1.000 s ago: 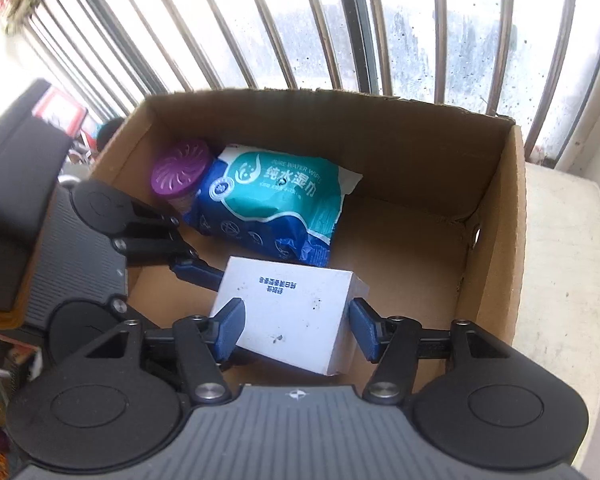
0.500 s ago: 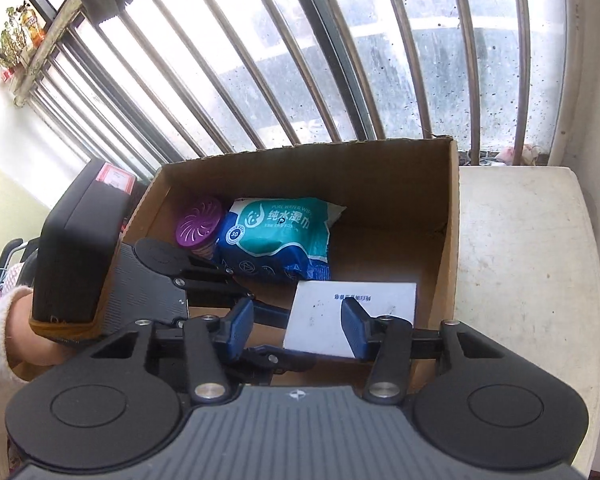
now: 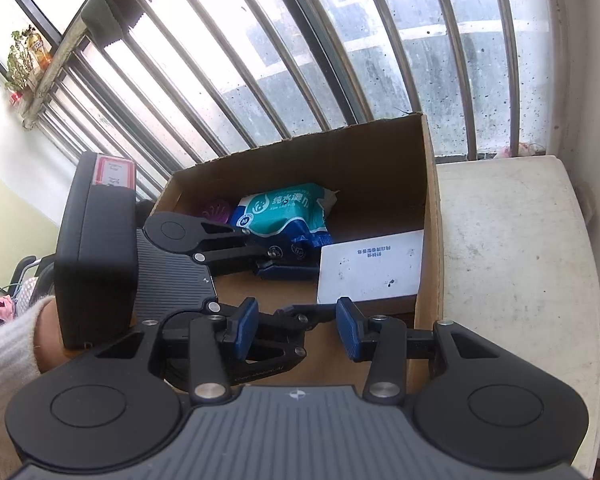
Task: Organize objects
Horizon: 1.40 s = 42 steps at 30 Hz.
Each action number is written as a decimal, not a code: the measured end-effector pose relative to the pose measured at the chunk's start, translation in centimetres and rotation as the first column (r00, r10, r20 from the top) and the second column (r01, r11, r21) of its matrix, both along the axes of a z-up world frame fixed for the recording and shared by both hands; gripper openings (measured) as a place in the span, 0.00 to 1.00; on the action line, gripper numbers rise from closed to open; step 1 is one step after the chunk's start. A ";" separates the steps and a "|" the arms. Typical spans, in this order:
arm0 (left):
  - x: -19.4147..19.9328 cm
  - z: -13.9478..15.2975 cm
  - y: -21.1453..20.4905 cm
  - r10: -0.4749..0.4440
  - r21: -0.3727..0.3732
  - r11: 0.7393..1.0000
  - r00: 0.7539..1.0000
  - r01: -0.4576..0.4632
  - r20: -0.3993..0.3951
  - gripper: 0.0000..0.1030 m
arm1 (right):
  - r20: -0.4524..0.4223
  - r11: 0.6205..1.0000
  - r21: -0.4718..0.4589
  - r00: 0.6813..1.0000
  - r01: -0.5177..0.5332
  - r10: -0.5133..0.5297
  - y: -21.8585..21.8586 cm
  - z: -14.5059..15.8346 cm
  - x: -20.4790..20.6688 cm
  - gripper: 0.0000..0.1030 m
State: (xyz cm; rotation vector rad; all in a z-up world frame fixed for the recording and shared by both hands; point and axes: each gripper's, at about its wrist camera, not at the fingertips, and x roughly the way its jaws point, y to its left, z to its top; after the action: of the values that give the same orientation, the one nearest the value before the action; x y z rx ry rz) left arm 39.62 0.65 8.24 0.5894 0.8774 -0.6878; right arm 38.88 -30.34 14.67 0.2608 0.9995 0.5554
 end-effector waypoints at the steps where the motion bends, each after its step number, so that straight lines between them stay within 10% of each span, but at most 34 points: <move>1: -0.3 -0.4 -0.5 0.016 -0.011 1.000 1.000 -0.016 -0.014 0.33 | 0.001 1.000 0.003 1.000 -0.001 0.001 -0.1 0.0 0.0 0.45; 8: 2.7 1.0 0.7 0.123 -0.161 0.978 0.990 -0.134 -0.073 0.37 | 0.058 1.000 -0.014 0.998 0.023 -0.022 -0.8 0.9 0.3 0.46; 12: 3.0 -0.5 -0.9 -0.028 0.041 0.999 0.995 0.025 0.095 0.42 | 0.097 0.994 -0.110 0.995 -0.021 0.032 1.1 1.0 1.5 0.47; 15: 1.3 -2.2 -2.4 -0.250 0.252 0.947 0.949 0.198 0.194 0.55 | 0.080 0.982 -0.170 0.993 -0.077 0.092 3.2 0.2 2.3 0.48; 18: 1.0 -3.9 -3.4 -0.388 0.289 0.898 0.908 0.332 0.161 0.55 | 0.042 0.978 -0.191 0.995 -0.086 0.096 4.6 -1.1 3.6 0.48; 24: 1.6 -7.5 -5.5 -0.503 0.346 0.832 0.853 0.434 0.138 0.48 | -0.014 0.989 -0.146 1.000 -0.029 0.027 4.5 -2.8 5.6 0.48; 26: 1.1 -8.2 -5.6 -0.535 0.408 0.803 0.826 0.434 0.175 0.28 | -0.012 0.984 -0.177 1.000 -0.030 0.028 5.0 -3.2 5.7 0.48; 34: 0.6 -7.1 -5.1 -0.515 0.368 0.814 0.852 0.449 0.100 0.14 | -0.025 0.984 -0.177 1.000 -0.019 0.014 5.7 -4.9 6.6 0.47; 39: -0.4 -6.5 -5.8 -0.474 0.314 0.857 0.864 0.409 0.167 0.26 | -0.028 0.991 -0.136 0.999 0.017 -0.021 5.2 -4.8 6.7 0.47; 42: -1.5 -5.8 -6.1 -0.474 0.247 0.868 0.867 0.431 0.155 0.66 | -0.009 0.995 -0.100 1.000 0.027 -0.028 4.5 -4.3 6.1 0.47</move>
State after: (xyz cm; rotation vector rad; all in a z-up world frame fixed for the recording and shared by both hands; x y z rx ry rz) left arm 38.07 -5.50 2.46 1.0595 0.6123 -0.9470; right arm 44.98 -25.84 10.37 0.1882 1.0297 0.4782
